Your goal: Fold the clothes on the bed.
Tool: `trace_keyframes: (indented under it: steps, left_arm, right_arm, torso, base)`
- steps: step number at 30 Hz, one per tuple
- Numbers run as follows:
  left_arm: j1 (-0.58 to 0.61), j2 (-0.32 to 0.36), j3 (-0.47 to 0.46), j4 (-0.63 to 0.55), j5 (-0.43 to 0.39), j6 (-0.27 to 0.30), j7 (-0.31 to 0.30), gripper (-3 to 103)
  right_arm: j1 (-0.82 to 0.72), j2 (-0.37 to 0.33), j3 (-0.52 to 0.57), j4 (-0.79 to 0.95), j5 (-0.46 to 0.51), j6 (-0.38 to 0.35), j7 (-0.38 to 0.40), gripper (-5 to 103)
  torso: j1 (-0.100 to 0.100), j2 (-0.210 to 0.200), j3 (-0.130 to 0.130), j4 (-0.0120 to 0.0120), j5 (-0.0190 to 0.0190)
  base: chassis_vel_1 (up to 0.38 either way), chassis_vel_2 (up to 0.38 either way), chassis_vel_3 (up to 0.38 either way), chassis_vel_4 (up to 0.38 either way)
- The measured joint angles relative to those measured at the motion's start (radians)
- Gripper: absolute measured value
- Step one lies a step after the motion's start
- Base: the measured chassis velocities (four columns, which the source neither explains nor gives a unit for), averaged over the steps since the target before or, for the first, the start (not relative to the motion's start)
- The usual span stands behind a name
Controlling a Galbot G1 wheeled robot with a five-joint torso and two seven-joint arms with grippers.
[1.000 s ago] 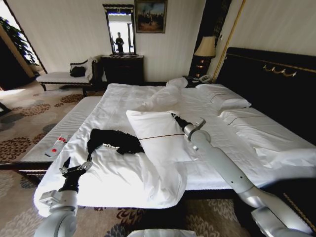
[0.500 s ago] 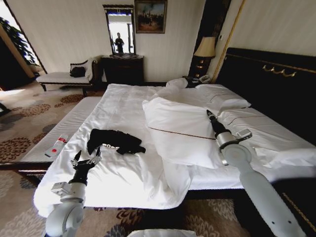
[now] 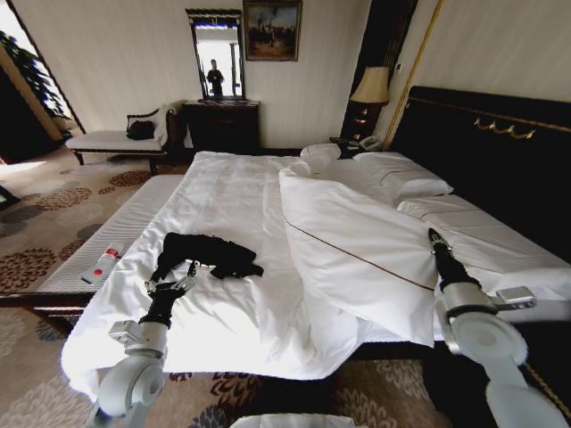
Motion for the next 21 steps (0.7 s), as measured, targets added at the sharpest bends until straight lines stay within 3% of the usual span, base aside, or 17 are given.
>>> trace_keyframes:
  steps: [2,4,6,11,17,21]
  left_arm:
    - [-0.010,-0.005,0.015,-0.007,0.005,-0.003,0.000,100]
    - [-0.012,-0.006,0.018,-0.008,0.006,-0.003,0.000,100]
    - [-0.038,-0.014,0.055,-0.010,0.012,0.004,0.000,100]
    - [-0.070,-0.027,0.135,0.011,0.032,0.012,0.000,100]
    - [-0.106,-0.016,0.180,0.047,0.033,0.011,0.000,100]
    - [-0.148,0.004,0.224,0.091,0.028,0.011,-0.002,100]
  right_arm:
    - [-0.056,0.089,0.040,0.048,-0.033,0.016,0.015,2]
    - [-0.062,0.099,0.042,0.054,-0.038,0.017,0.018,2]
    - [-0.103,0.184,0.054,0.102,-0.093,0.029,0.034,2]
    - [-0.175,0.280,0.084,0.202,-0.140,0.037,0.061,2]
    - [-0.240,0.312,0.170,0.264,-0.227,0.051,0.106,2]
    - [-0.285,0.329,0.310,0.304,-0.228,0.041,0.198,2]
  torso:
    - [0.000,0.000,0.000,-0.0004,0.0000]
    - [0.000,0.000,0.000,-0.0004,0.0000]
    - [0.000,0.000,0.000,-0.0001,0.0001]
    - [0.000,0.000,0.000,-0.0002,-0.0001]
    - [0.000,0.000,0.000,-0.0004,0.0001]
    - [0.000,0.000,0.000,-0.0002,0.0002]
  base:
    - [0.000,0.000,0.000,0.000]
    - [0.000,0.000,0.000,0.000]
    - [0.000,0.000,0.000,0.000]
    - [0.000,0.000,0.000,0.000]
    - [0.000,0.000,0.000,0.000]
    - [0.000,0.000,0.000,0.000]
